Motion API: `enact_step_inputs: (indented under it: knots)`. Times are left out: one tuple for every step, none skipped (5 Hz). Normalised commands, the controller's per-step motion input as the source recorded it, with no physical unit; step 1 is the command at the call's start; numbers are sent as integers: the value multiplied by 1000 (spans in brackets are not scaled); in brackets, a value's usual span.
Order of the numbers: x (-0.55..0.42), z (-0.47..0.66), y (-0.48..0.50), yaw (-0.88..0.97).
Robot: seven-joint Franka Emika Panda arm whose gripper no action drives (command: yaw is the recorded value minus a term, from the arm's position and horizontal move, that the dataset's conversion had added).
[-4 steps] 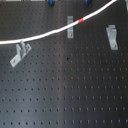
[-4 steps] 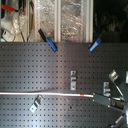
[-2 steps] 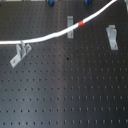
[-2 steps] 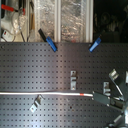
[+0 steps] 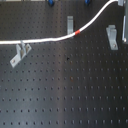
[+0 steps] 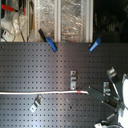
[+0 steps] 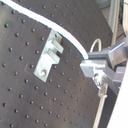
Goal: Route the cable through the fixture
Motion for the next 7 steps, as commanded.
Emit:
enact_step_inputs:
  knots:
    - [-447,222,29,0]
    - [-681,264,172,249]
    - [-24,0,8,0]
    - [-519,128,258,0]
    - [-35,-4,341,66]
    - [0,23,0,0]
    - [10,646,-53,-54]
